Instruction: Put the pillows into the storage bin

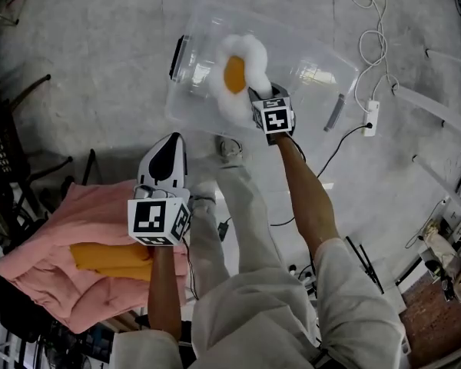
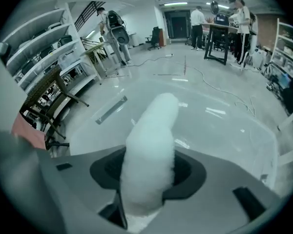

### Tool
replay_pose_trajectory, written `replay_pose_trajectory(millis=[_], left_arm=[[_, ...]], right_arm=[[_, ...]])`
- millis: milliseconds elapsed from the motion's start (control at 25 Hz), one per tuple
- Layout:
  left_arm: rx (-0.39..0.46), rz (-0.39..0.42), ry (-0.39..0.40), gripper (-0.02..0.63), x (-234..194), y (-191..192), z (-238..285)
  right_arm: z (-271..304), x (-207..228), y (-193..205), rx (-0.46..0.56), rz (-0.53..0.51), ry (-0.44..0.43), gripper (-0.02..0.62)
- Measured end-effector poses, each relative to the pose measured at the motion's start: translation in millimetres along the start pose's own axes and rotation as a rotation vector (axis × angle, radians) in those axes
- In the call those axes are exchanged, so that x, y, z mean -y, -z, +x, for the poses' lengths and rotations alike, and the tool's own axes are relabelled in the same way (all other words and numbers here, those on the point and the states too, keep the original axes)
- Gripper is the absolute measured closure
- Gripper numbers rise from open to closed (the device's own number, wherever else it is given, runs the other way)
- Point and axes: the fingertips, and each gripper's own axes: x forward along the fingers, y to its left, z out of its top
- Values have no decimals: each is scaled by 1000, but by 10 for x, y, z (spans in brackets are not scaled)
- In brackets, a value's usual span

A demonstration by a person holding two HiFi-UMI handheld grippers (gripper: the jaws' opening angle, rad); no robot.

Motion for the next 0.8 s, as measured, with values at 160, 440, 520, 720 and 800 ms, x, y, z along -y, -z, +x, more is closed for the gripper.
replay_pose_trajectory(millis=[160,440,520,720,800], left_arm=[[0,-23,-15,595,-107,83,67],[5,-24,-13,595,-153,183,120],[14,-27,-12,595,-164,166,105],[38,-36,-13,595,-161,116,41],[44,-40,-21,595,-190,119,-12]], right_arm=[[311,76,251,-82,2,-6,394],[445,84,261,-42,33,-11,268],[389,104,196,-1,25,-1,201],[-75,-42,-92,160,-70,-11,230],[-323,-219,-226,222,-136,-30,239]])
